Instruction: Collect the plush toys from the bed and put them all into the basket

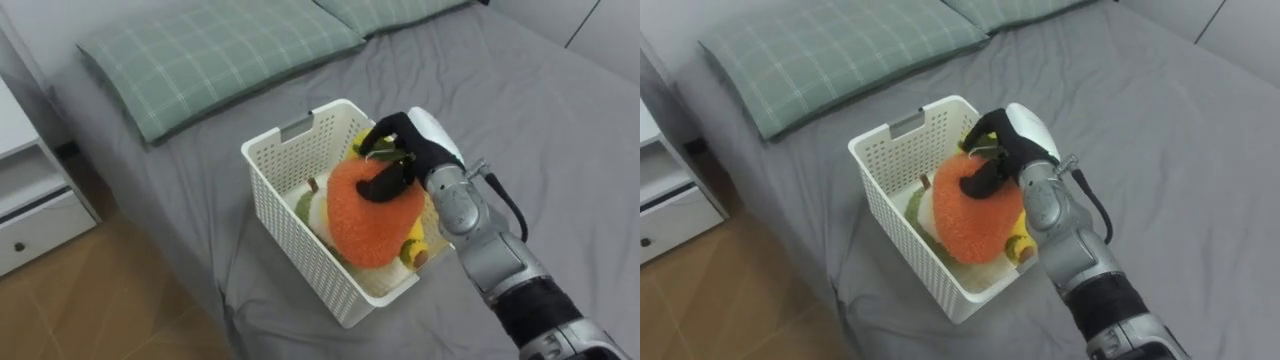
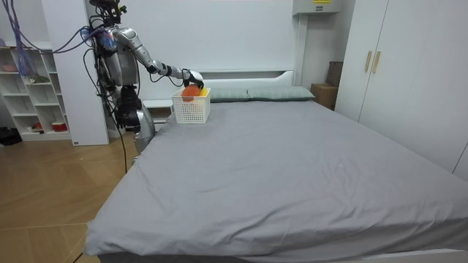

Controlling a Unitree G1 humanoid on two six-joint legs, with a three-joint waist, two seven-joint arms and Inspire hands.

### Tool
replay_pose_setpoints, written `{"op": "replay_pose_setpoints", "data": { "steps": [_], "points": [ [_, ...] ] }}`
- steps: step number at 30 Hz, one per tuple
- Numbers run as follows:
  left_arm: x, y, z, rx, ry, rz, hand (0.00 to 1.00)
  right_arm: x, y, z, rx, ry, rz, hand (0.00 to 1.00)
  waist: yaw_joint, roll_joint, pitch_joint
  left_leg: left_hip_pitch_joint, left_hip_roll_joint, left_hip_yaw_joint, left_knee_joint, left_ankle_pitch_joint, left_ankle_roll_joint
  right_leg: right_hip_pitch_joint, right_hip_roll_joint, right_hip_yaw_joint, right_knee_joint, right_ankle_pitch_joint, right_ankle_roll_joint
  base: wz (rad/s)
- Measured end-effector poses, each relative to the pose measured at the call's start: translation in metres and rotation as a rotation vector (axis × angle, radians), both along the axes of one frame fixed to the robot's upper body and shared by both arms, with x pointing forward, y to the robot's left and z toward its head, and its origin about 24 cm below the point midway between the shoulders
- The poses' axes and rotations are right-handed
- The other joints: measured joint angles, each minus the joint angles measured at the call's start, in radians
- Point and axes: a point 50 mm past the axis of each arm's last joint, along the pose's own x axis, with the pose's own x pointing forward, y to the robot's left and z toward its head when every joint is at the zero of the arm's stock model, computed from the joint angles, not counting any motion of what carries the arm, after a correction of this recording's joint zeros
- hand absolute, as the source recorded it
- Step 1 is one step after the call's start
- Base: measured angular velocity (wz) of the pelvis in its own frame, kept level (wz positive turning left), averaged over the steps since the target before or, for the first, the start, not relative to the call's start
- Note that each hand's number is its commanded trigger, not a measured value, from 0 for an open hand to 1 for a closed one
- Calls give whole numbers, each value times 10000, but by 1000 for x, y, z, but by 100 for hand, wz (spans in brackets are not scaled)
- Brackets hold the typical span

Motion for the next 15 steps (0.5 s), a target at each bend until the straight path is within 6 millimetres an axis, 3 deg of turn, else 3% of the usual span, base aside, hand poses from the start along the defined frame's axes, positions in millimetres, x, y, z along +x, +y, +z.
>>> {"op": "replay_pose_setpoints", "data": {
  "steps": [7,15],
  "points": [
    [-4,3,1,-94,64,-16,0,1,-3,-1,257,110,-178,0,-10,-47,-33,-1,-95,-185,-6,96,26,68,-71,-230,-21,-142,48,9],
    [6,4,2,-121,-210,-140,0,2,-3,-1,235,115,-193,0,-12,-182,2,44,-105,-186,-20,104,42,128,-68,-215,-20,-133,61,0]
  ]
}}
